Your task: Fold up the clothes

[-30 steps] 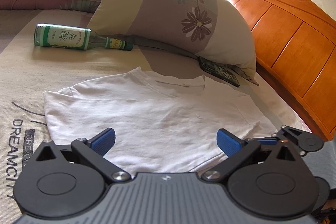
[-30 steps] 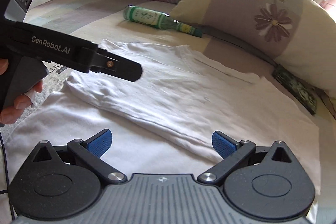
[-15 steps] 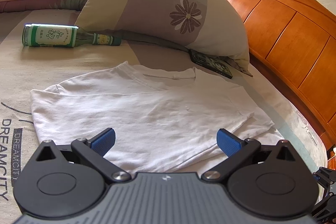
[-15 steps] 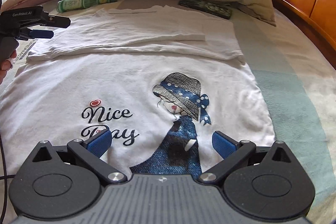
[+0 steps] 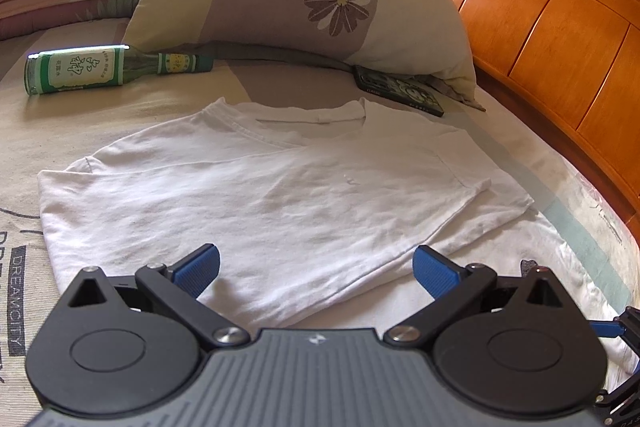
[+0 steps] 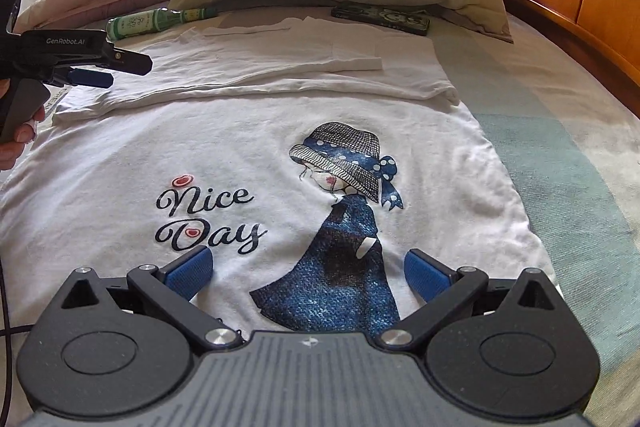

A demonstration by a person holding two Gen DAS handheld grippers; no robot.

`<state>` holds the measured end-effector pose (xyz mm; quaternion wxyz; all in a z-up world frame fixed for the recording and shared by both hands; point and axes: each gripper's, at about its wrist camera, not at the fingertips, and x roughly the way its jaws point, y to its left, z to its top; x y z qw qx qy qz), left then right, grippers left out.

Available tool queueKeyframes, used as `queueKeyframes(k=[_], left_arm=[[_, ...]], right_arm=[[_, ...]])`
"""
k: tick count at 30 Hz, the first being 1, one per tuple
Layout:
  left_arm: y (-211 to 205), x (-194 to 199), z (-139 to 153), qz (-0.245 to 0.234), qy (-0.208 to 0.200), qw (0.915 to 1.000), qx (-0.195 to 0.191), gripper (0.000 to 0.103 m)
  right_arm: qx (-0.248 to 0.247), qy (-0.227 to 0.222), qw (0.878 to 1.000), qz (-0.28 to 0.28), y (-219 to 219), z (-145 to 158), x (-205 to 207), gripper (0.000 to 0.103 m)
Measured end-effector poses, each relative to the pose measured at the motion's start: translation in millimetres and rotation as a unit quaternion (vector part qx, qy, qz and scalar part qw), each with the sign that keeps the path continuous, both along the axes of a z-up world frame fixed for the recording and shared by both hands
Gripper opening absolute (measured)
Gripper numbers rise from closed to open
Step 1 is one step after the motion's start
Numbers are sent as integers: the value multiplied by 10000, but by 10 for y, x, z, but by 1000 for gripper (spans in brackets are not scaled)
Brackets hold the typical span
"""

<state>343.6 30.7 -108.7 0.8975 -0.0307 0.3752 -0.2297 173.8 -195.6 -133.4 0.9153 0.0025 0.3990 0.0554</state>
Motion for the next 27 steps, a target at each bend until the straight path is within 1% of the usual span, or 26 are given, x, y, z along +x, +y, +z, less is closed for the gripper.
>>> queueKeyframes(k=[2,5,8,11,13,16,18,20,22,25,27], left_arm=[[-63,9,-56,17,25,9997,243,102],[-144,-12,-85,-3,-70,9984,552,102],[-167,-5,-93,54,-118,9978,650,102],[-190,-52,-55,284,-86,9964,795,102],[-244,-240,64,209,-192,9943,1028,102],[-353,-712,275,-198,-615,9895,1293,102],[-391,-1043,348,-563,-770,9864,1342,102],[-411,-1330,326,-864,-816,9837,1347,102],[-476,-1600,229,-1106,-738,9800,1479,102],[-531,-1871,24,-1066,-453,9799,1627,102],[-509,-2005,-107,-951,-185,9828,1573,102]], right_arm=[[51,-49,10000,0,-23,-11,-8,103],[69,-139,9998,118,-61,-24,-27,103],[155,-170,9993,308,-138,-22,-32,103],[367,-115,9990,225,-257,8,-30,103],[524,-114,9985,55,-357,24,-52,103],[756,-139,9970,-135,-483,42,-93,103],[938,-156,9953,-195,-552,47,-123,103],[925,-172,9954,-189,-566,52,-163,103],[850,-185,9960,-190,-570,59,-210,103],[827,-180,9963,-148,-608,60,-299,103],[815,-214,9963,-197,-654,67,-367,103]])
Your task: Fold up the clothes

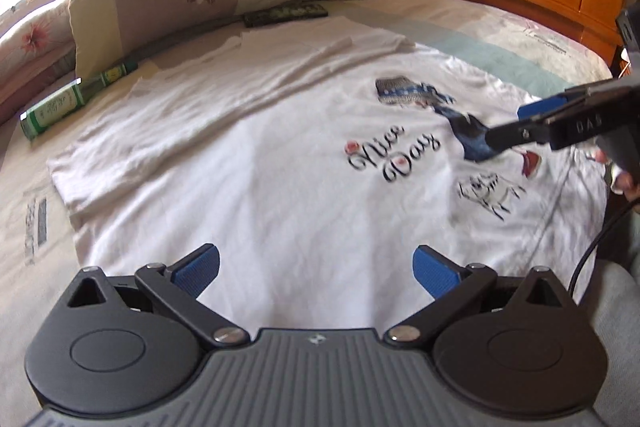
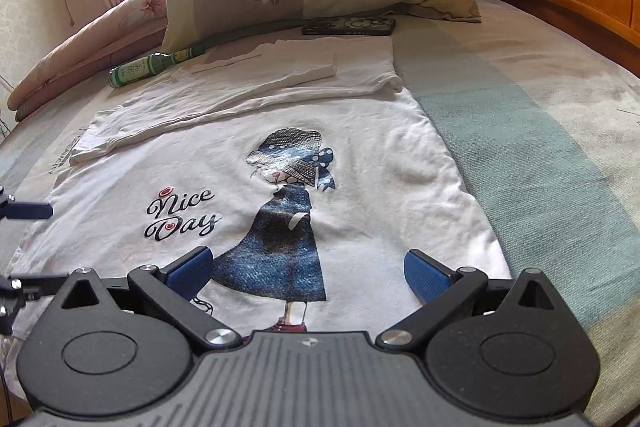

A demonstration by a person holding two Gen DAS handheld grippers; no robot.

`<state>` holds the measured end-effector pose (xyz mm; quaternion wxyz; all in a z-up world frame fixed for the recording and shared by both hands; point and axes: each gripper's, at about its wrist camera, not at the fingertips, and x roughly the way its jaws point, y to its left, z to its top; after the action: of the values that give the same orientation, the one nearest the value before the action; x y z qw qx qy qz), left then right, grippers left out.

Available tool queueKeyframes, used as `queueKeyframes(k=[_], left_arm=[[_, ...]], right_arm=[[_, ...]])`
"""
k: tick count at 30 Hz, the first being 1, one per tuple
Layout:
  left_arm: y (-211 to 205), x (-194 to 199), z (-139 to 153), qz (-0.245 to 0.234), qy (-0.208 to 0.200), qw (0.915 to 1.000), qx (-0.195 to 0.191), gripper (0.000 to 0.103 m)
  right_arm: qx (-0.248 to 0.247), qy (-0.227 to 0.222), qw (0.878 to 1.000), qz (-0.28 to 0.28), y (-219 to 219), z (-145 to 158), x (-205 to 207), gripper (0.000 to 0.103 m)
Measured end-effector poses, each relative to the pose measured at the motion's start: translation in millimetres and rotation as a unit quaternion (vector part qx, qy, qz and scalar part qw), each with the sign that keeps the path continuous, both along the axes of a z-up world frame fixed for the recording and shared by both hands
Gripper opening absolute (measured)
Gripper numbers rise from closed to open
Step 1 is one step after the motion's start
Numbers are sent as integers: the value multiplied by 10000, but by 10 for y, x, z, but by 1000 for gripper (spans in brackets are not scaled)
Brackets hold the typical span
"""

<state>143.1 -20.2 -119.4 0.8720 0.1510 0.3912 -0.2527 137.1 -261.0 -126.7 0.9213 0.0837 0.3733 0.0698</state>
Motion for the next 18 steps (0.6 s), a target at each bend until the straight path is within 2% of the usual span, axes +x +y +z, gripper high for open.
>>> queueKeyframes(k=[5,9,12,14,18], left_arm=[[263,-315,-74,594,95,9972,-438,102],[374,-553,-70,874,195,9957,-220,102],[416,-701,-31,1149,341,9926,-207,102],[416,-763,0,1286,316,9908,-264,102],[336,-816,61,1190,82,9908,-632,102]], right_arm=[[82,-8,9999,-65,-182,-9,-96,103],[181,-48,9998,-12,-255,-18,-135,103],[103,-113,9999,23,-250,-34,-175,103],[-143,-149,9998,85,-185,-52,-209,103],[-1087,-276,9934,230,66,-125,-274,103]])
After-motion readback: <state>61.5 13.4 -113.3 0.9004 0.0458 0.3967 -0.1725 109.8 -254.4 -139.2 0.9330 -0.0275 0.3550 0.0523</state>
